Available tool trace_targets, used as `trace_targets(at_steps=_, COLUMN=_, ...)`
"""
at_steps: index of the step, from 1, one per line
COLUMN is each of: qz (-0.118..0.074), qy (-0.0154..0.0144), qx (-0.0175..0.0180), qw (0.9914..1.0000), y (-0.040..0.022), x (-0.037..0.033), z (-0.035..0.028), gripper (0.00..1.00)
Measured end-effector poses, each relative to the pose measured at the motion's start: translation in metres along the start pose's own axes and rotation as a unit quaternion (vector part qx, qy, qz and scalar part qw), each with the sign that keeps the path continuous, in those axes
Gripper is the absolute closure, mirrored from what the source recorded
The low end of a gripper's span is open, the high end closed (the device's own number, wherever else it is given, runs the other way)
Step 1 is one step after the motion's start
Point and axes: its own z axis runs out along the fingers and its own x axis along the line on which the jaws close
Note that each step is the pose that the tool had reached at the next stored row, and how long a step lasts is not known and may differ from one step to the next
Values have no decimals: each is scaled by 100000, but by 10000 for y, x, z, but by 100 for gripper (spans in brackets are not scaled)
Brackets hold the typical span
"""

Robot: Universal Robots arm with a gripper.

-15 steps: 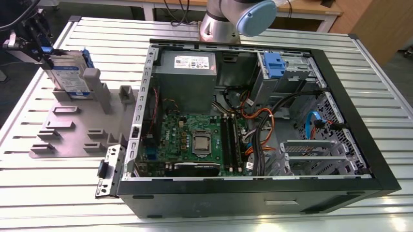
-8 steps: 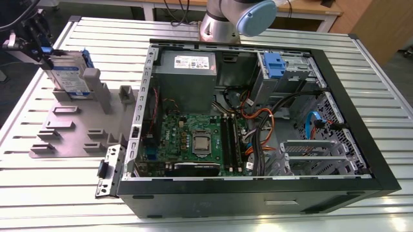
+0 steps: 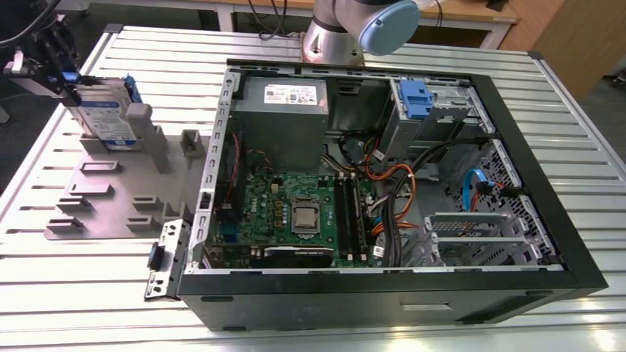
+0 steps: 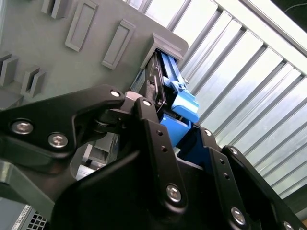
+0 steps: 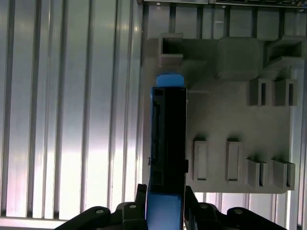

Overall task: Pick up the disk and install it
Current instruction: 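Pick up the disk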

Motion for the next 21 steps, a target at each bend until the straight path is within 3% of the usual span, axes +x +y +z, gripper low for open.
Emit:
trace_targets(at_steps=2, qz=-2, qy=5, qx=-2, qw=100000, y=0, x=0, z=0, gripper=63)
trace_targets(at_steps=21, qz=-1, qy=-102, qx=7, qw=100000, y=0, x=1, z=-50, gripper=62)
